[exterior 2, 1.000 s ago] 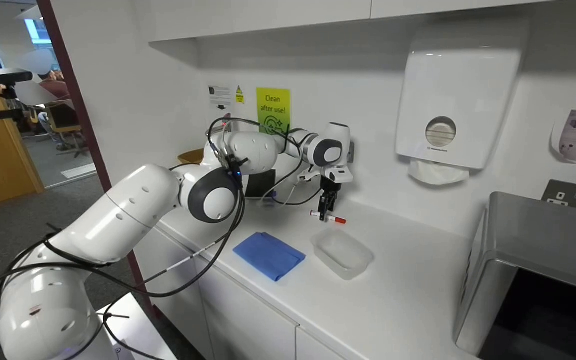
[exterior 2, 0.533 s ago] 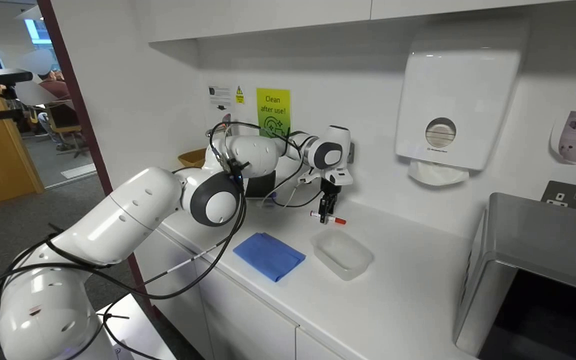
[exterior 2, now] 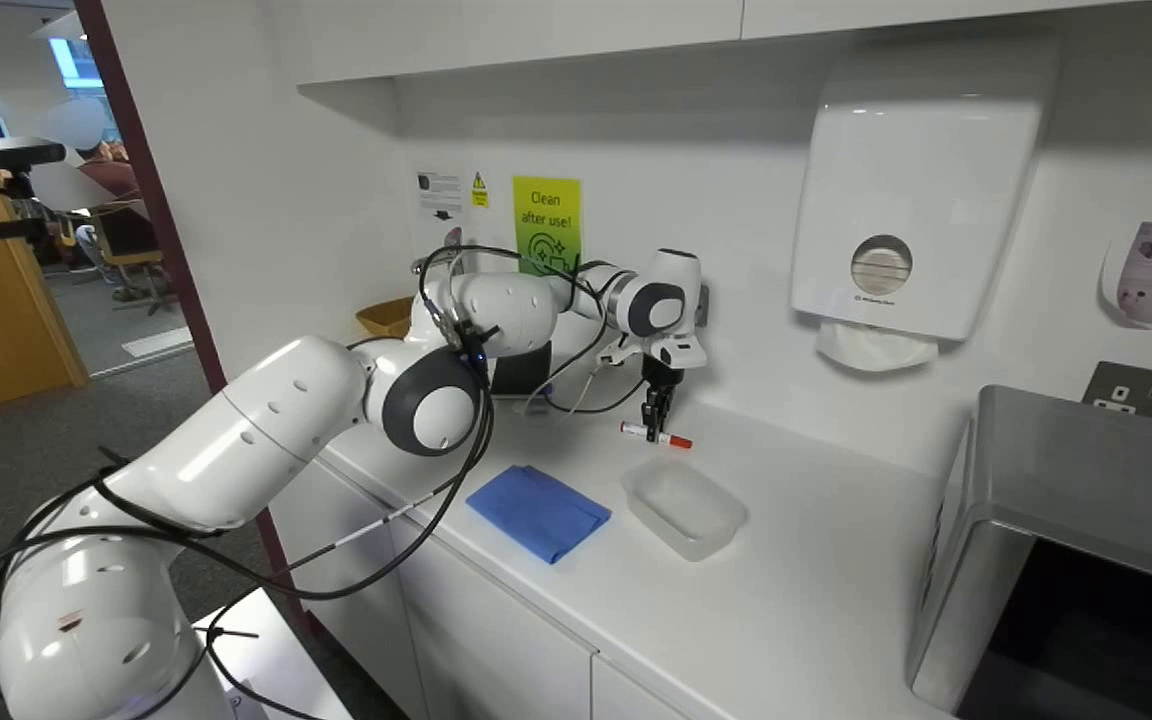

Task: Put the marker into the bowl

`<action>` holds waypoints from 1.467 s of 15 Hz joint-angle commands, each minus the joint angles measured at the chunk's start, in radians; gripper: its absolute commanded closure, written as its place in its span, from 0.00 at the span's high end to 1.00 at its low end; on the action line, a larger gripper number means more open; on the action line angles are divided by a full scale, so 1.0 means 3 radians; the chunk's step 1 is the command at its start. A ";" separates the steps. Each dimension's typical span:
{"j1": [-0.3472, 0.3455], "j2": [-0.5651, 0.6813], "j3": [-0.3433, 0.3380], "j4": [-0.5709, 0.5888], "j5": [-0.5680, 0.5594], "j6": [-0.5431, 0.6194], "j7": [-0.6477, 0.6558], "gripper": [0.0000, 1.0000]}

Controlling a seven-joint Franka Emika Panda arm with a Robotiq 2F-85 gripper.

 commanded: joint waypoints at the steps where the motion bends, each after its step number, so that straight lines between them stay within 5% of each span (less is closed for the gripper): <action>1: -0.0037 0.0052 0.0018 0.0183 0.0002 -0.0174 -0.0091 0.01; 22: -0.0040 -0.0431 -0.0020 0.0129 0.0003 -0.0517 0.0001 0.05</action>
